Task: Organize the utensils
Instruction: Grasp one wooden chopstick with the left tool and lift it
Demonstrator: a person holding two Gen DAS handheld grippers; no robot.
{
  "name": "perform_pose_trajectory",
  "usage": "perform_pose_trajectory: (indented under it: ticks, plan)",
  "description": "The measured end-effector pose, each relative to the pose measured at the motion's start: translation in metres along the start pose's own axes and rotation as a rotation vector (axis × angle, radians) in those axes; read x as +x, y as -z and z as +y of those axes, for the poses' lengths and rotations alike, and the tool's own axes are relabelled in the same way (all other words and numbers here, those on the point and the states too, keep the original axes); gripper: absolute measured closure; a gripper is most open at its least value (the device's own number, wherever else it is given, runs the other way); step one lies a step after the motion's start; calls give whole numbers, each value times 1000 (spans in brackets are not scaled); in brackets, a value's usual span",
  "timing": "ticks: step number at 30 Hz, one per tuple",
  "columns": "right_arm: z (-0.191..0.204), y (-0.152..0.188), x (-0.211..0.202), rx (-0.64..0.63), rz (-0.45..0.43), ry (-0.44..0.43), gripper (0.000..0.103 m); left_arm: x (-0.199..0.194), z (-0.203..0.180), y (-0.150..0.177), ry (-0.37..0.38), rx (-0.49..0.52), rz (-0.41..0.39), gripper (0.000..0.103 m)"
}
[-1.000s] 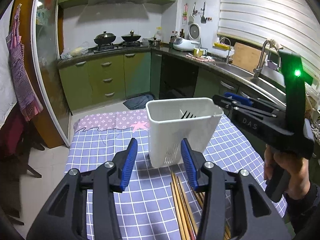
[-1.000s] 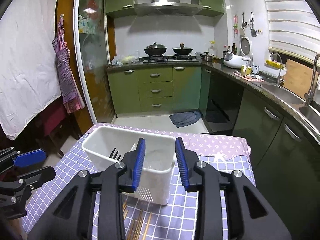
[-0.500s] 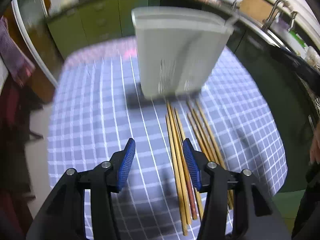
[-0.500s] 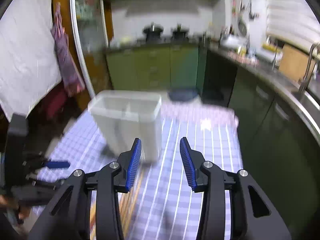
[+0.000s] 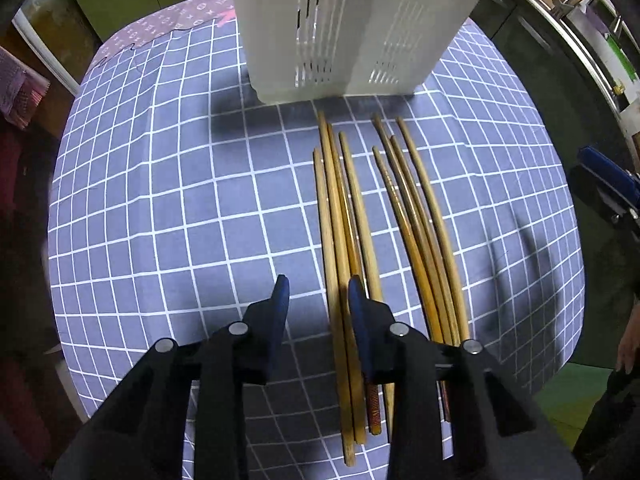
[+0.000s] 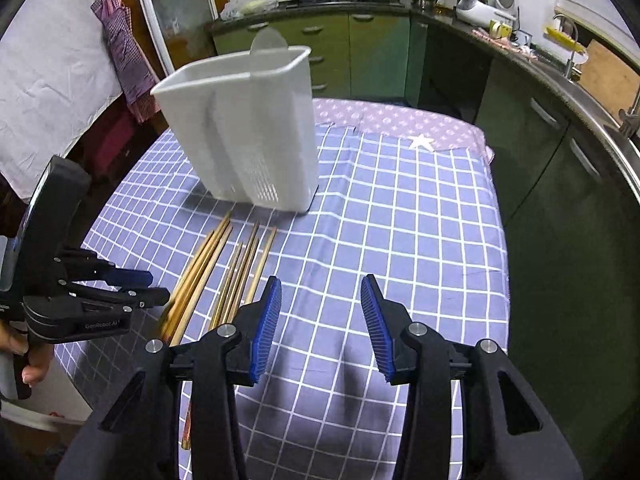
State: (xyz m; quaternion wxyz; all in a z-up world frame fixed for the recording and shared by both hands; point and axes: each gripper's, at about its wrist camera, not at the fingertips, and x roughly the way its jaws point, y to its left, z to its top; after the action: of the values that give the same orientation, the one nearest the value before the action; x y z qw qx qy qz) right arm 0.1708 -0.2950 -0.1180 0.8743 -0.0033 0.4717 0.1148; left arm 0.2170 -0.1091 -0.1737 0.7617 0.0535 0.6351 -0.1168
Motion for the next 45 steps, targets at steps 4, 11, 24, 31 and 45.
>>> perform_pose_trajectory:
  ticks: [4,11,24,31,45]
  plan:
    - [2,1,4,0,7,-20,59,6,1,-2,-16,6,19,87]
    - [5,3,5,-6,9,-17,56,12,0,-2,-5,15,40,88]
    - [9,4,10,-15,23,-25,56,23,-7,-6,-6,25,85,88]
    - [4,6,14,-13,38,-23,55,23,-7,-15,-14,18,107,90]
    - [-1,8,27,7,119,-31,55,13,0,-12,2,2,29,96]
